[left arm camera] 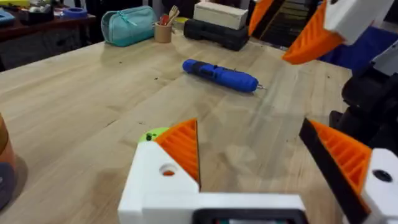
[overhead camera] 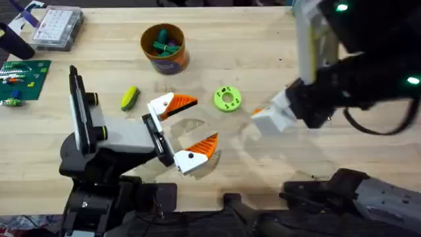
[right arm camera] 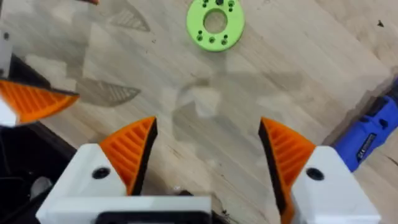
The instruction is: Pick up the gripper from the table and insert it into the empty holder that is missing its gripper. Then pick up a screw, insert it into the mounting hole, and use the screwdriver to tighten it. Finally, clean up the table by picking up the vegetable and placing it into the bucket.
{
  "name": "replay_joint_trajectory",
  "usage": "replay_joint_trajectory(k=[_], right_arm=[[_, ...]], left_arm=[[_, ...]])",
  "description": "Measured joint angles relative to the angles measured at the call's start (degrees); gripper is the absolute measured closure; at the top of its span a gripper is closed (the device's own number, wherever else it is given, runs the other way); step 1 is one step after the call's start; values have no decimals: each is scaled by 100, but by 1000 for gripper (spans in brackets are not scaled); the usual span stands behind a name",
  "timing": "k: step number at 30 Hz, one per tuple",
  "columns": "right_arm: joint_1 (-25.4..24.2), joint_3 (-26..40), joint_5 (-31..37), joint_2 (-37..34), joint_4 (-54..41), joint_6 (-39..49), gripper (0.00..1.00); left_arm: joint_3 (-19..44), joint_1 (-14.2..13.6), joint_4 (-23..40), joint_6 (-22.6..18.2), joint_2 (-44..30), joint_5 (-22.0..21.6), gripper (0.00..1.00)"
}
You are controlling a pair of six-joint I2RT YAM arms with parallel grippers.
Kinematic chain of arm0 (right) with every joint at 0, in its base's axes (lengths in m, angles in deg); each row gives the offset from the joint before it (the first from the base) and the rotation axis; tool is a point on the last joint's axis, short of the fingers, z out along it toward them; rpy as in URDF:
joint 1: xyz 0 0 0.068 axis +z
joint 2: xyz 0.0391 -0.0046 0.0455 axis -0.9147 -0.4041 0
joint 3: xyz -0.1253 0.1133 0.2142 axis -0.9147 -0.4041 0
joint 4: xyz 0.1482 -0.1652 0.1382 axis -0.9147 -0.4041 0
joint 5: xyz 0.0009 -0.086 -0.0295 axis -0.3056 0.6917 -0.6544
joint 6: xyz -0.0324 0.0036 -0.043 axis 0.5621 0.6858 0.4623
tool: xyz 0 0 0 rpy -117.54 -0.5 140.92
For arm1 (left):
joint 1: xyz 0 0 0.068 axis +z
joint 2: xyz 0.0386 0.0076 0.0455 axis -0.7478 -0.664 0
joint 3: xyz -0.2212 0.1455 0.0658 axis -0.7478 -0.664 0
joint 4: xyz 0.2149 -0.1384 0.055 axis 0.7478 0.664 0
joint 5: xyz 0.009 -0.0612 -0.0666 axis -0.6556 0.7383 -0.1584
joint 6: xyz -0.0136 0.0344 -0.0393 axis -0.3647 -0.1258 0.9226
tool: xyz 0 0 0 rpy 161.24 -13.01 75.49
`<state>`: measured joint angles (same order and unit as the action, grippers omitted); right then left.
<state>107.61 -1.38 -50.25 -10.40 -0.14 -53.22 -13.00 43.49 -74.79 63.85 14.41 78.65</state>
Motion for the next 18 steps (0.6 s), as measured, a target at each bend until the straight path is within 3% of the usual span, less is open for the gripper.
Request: replay_joint_trajectory(k=[6, 13, 18], right_arm=[[0, -198, 0, 575, -81, 43, 6], [0, -923, 0, 1347, 225, 38, 6], [0, -1217, 0, 1493, 445, 38, 6]], left_arm=[[0, 0, 0, 0, 2, -7, 15], [0, 0, 0, 0, 2, -10, 15], [0, 0, 0, 0, 2, -10, 15]])
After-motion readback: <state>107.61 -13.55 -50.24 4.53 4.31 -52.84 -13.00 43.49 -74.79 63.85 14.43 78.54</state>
